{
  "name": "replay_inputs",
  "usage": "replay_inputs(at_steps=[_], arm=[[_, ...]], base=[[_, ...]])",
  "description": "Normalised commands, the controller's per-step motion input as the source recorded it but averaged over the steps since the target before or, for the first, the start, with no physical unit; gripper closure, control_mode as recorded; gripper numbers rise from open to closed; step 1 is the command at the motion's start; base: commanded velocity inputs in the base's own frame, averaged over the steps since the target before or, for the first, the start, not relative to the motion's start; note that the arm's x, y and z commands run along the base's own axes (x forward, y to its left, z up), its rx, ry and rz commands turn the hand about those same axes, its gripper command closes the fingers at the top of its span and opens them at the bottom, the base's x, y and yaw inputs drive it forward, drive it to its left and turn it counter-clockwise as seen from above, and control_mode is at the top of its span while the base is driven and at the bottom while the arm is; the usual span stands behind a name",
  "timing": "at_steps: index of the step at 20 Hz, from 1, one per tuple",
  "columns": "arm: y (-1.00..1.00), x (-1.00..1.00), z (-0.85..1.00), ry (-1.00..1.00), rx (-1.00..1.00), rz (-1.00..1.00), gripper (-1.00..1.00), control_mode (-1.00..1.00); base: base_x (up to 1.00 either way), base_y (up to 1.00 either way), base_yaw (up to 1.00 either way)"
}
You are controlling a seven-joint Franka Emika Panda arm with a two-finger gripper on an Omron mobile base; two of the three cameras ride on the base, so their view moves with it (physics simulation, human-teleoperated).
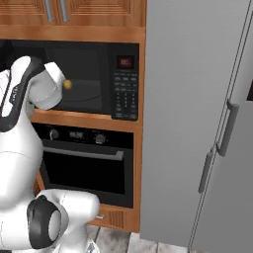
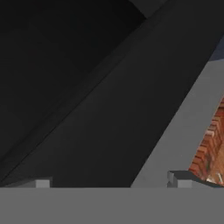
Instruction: Open the microwave door.
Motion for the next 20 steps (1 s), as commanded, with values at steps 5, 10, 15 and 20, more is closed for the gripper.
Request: replay_inputs(at_steps=[5,10,15,20], arm=[[1.0,-0.42,0.03,0.03,0.0,0.07,-1.0,-1.0],[1.0,0.0,0.0,-0.16,-0.01,-0.17,-1.0,-1.0],[0.91,0.33,0.0,-0.1,-0.1,-0.26,-1.0,-1.0],[0.0,0.0,0.0,0.0,0.0,0.0,-1.0,-1.0]], base=[[0.0,0.0,0.0],[0.0,0.0,0.0],[0.0,0.0,0.0],[0.0,0.0,0.0]])
